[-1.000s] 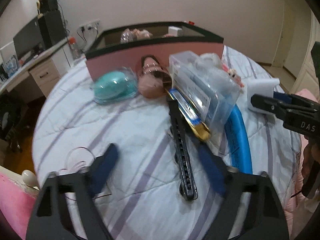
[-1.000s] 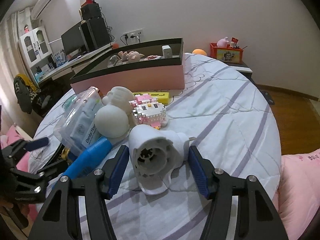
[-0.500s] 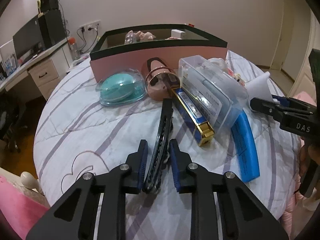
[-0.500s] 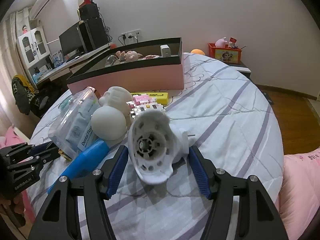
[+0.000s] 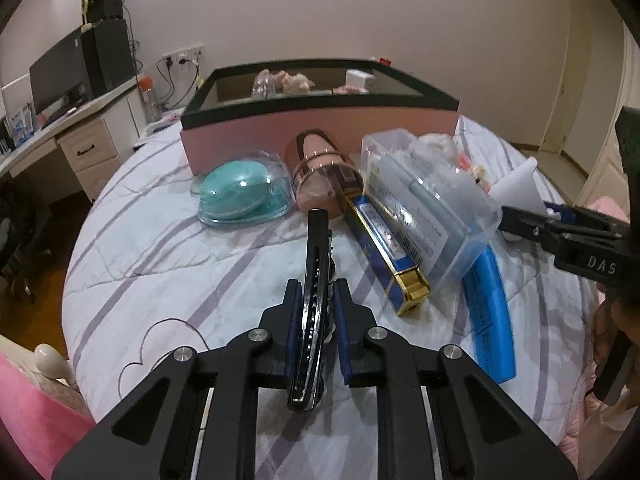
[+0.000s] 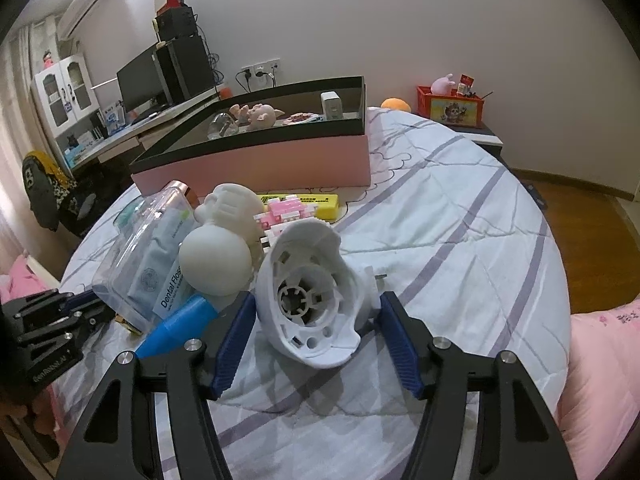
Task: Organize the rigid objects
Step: 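Grasp the black comb with the left tool while the right tool grasps the white dryer part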
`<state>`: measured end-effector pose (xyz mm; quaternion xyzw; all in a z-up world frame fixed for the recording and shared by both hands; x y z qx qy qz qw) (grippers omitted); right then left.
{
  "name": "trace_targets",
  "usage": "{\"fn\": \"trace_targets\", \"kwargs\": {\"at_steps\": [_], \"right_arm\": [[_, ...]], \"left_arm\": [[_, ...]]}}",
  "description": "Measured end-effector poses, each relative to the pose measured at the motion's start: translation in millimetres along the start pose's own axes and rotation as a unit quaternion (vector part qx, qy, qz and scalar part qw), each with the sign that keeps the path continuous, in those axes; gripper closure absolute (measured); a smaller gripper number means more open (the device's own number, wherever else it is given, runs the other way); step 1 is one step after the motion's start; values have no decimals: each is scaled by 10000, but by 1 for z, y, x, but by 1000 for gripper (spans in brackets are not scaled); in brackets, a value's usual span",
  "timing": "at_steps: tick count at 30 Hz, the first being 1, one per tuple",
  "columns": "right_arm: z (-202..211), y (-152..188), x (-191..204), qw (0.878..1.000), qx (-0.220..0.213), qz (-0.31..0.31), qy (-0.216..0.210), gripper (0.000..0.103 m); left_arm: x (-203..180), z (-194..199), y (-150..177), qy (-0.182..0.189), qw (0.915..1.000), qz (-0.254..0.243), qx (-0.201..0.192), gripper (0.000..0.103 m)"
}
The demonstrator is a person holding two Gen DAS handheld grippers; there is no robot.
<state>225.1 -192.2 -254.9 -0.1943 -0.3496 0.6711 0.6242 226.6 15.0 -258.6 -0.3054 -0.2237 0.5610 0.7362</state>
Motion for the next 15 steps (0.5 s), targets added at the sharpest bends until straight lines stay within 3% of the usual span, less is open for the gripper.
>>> {"fn": "trace_targets", "kwargs": {"at_steps": [11,15], "right_arm": [[30,-8,14,9992,-361,69,-145,38],[48,-20,23,9979,-592,178,-199,38]], "left_arm": [[3,31,-14,169,9990,165,-392,87],[2,47,-32,-158,9973,89,-705,87]]}}
Point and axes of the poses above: each gripper's, at about its wrist camera, not at the fingertips, and z roughly against the way its jaws point, x to its left, y to its underside, the point moved 3 cm from there along -z, roughly the way its jaws point, and after that the axes turned 1 degree about -z, right-handed, at the moved point
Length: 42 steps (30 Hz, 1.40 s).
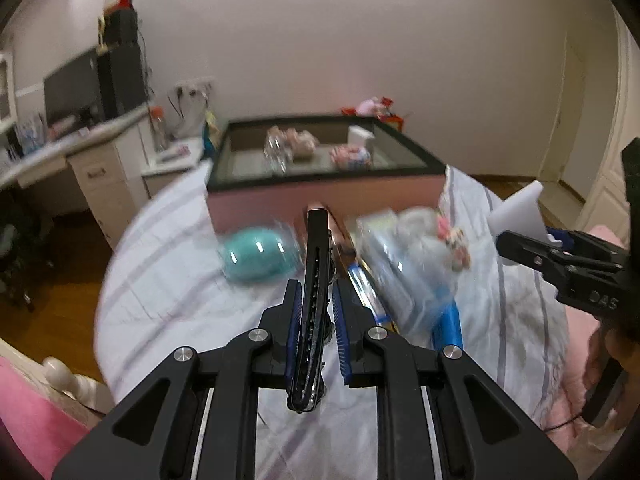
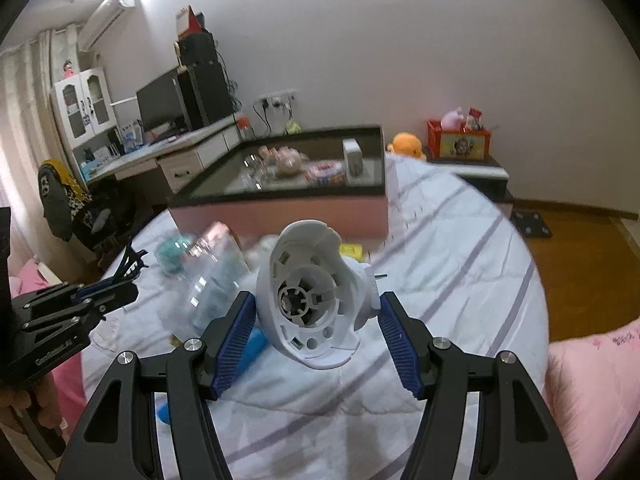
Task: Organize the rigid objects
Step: 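Grasp the black comb with the left tool while the right tool grasps the white dryer part, then carry the comb and dryer part into the pink box and release them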
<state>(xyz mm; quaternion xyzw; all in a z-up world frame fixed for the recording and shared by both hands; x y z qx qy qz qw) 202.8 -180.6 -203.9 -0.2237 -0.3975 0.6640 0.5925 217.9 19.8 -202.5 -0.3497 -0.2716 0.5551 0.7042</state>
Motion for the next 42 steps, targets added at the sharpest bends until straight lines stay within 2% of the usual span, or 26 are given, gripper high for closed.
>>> {"fn": "trace_targets", "kwargs": {"at_steps": [2,6,9,15,24,28,34,37,39,42], "right_arm": [[6,-8,4,9999,-154,46,-13,38],[16,-24,17,9987,-459,200,27,38],[21,-36,29,9970,-703,325,94,38],[20,-52,40,9953,-858,453,40,38],[1,-81,39,9950,-793,609,-45,38],[-25,-99,32,9955,-622,706,-53,38],[-88,-118,15,9974,-33,726,-34,38],[-121,-116,8,9965,343,759,0,38],[-139,-114,5,9953,585,768,45,38],[-157,-109,3,9935,837,770,39,38]], "left_arm": [[1,6,-10,-87,9998,71,-193,87],[1,23,-33,-602,9949,185,-790,87],[-1,27,-43,-646,9930,202,-973,87],[-5,27,-60,-565,9925,144,-1075,87],[2,8,-93,-643,9915,-136,-1126,87],[15,-27,-115,-605,9938,-249,-898,87],[35,-102,-140,-436,9986,-208,-213,87],[40,-142,-143,-343,9990,-188,200,87],[41,-166,-137,-427,9972,-302,542,87],[41,-189,-127,-369,9946,-360,900,87]]}}
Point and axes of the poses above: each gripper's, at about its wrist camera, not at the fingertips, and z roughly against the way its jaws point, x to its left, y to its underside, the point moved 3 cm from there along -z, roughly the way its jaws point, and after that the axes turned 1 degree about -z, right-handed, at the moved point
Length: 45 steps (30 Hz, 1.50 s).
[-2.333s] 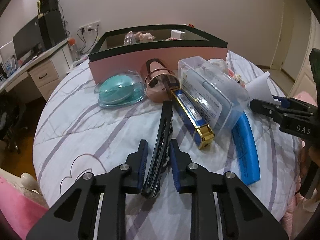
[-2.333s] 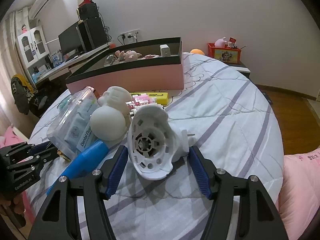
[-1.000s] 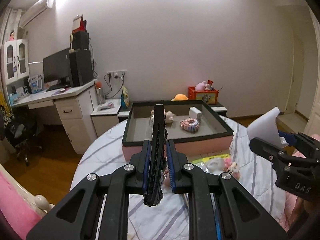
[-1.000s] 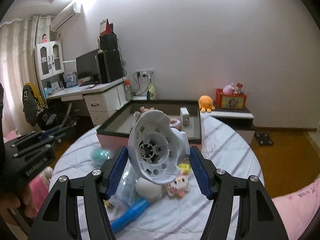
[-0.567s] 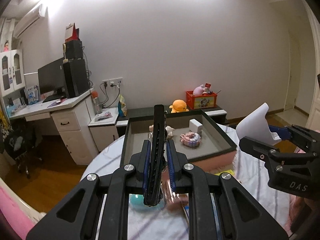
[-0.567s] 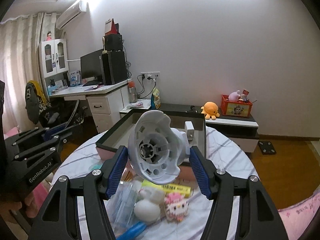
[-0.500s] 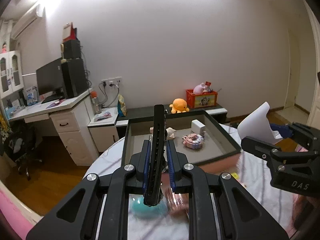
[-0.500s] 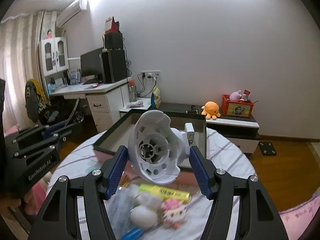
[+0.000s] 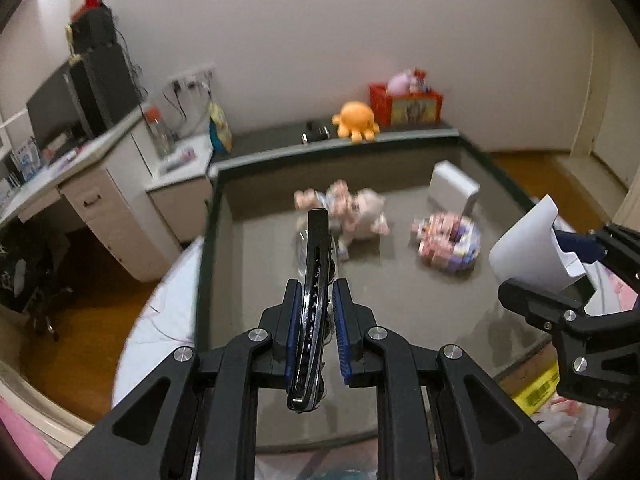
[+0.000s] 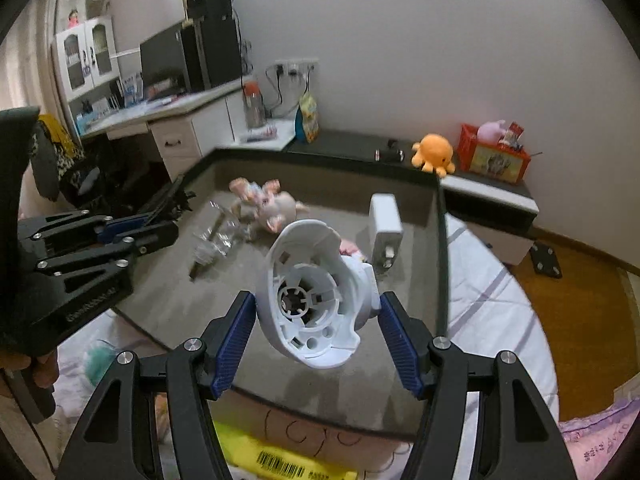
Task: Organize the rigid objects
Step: 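Carry the comb and dryer part into the pink box and release them, then move both open tools back from the box toward the remaining items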
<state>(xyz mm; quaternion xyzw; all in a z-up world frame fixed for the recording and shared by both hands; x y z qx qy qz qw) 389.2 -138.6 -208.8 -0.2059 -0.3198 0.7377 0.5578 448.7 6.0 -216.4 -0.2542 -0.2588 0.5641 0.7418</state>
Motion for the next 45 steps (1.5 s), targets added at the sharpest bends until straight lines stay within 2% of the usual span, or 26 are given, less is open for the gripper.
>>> {"fn": "trace_targets", "kwargs": {"at_steps": [7,8,9,10,11,12,13,18,21,24,27,28,29,32,36,45], "right_arm": [[-12,8,-5,9998,207,-9,67,38],[-10,10,-6,9998,200,-49,67,38],[-8,9,-8,9998,178,-85,70,37],[-5,9,-8,9998,138,-121,88,36],[0,9,-8,9998,70,-153,101,35],[3,7,-8,9998,21,-180,106,28],[10,6,-8,9997,-66,-207,128,23],[59,8,-3,9974,-587,-303,274,21],[106,16,4,9929,-1096,-350,319,19],[145,26,15,9874,-1502,-338,359,18],[183,41,27,9805,-1871,-331,494,15],[196,48,31,9778,-1996,-333,539,4],[208,54,35,9749,-2123,-349,567,0],[236,71,47,9658,-2484,-282,686,0],[253,92,59,9623,-2523,-205,992,0],[268,119,59,9640,-2458,-359,943,0]], "left_arm": [[-3,-15,6,-52,9998,-72,197,85],[-3,-13,7,-53,9998,-59,196,77],[-3,-9,8,-49,9999,-27,161,64],[-3,-5,8,-46,9999,-20,96,56],[-2,1,9,-57,10000,-21,6,38],[-3,11,10,-116,9999,-25,-119,24],[-3,20,11,-150,9996,-28,-233,19],[-4,85,21,-290,9948,141,-970,1],[-4,139,35,-403,9856,356,-1601,0],[-4,184,52,-492,9757,554,-2062,0],[-11,219,72,-637,9699,556,-2282,0],[-13,228,77,-645,9690,540,-2323,0],[-16,236,83,-656,9682,527,-2357,0],[-27,263,104,-643,9638,498,-2538,0],[-39,285,127,-724,9612,420,-2627,0],[-48,301,148,-791,9605,292,-2652,0]]}}
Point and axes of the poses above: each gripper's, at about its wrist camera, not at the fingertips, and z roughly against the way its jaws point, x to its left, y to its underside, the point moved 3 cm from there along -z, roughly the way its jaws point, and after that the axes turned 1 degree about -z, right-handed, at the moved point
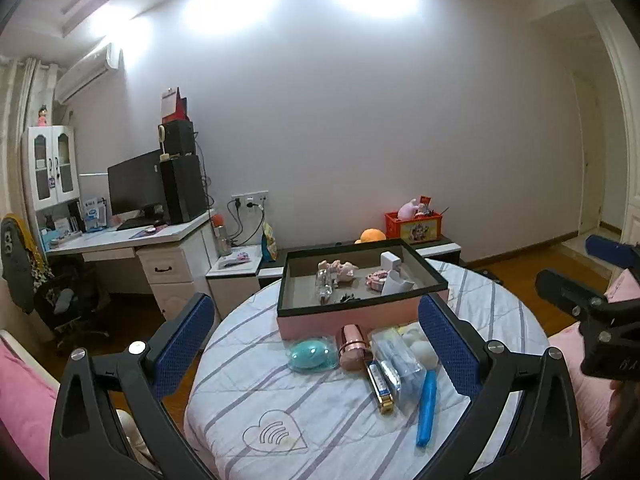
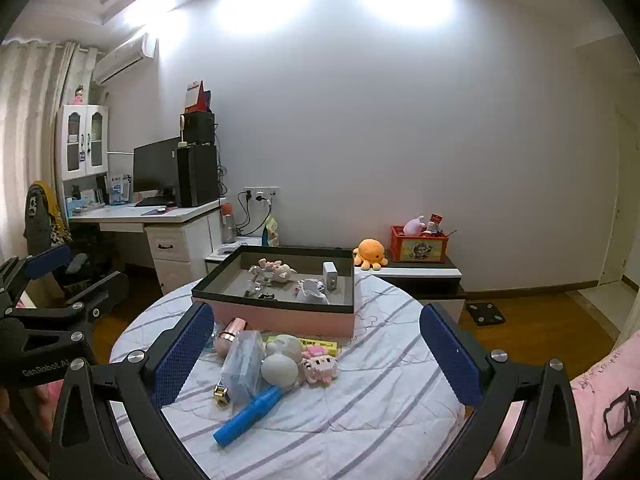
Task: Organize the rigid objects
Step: 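Move both open tools back from the box toward the remaining items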
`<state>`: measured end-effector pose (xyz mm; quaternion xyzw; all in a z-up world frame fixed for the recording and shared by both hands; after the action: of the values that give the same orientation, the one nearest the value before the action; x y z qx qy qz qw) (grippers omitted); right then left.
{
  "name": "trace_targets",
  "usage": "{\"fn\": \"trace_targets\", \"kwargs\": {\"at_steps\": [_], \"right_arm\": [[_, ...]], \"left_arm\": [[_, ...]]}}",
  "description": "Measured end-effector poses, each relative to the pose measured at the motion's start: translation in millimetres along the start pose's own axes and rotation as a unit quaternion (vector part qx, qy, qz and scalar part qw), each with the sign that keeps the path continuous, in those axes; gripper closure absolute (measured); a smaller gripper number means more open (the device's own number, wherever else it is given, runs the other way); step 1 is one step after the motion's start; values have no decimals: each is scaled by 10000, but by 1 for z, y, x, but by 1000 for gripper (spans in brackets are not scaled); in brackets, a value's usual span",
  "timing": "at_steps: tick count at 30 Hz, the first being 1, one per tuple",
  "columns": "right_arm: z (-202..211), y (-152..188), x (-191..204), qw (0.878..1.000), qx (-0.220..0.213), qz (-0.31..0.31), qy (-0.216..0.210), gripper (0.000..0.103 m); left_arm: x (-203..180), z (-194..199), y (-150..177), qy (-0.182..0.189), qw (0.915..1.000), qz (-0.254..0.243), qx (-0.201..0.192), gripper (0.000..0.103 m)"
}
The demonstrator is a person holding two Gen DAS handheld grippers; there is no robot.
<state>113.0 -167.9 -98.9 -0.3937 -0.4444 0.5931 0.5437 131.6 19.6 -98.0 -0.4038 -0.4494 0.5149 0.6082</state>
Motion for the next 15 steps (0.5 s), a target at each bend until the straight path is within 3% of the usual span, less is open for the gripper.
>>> {"fn": "trace_targets", "kwargs": {"at_steps": [8,15], "right_arm": [[3,8,1,10000,67,-2,20,0],[-27,32,-10,9984,547,-62,121,0]], "left_arm": [[1,-8,11,-59,9998,-76,188,0],[8,-40,38,-12,9974,19,722,0]]}}
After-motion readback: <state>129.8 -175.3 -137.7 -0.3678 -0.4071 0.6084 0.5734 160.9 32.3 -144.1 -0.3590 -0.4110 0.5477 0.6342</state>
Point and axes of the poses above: each gripper's, at about its wrist camera, not at the fingertips, and z roughly against the way its jaws point, x to its left, y to its underside, the point moved 3 cm from there along -z, roughly the way its jaws point, and after that the axes turned 1 degree about -z, right-handed, at the moved point
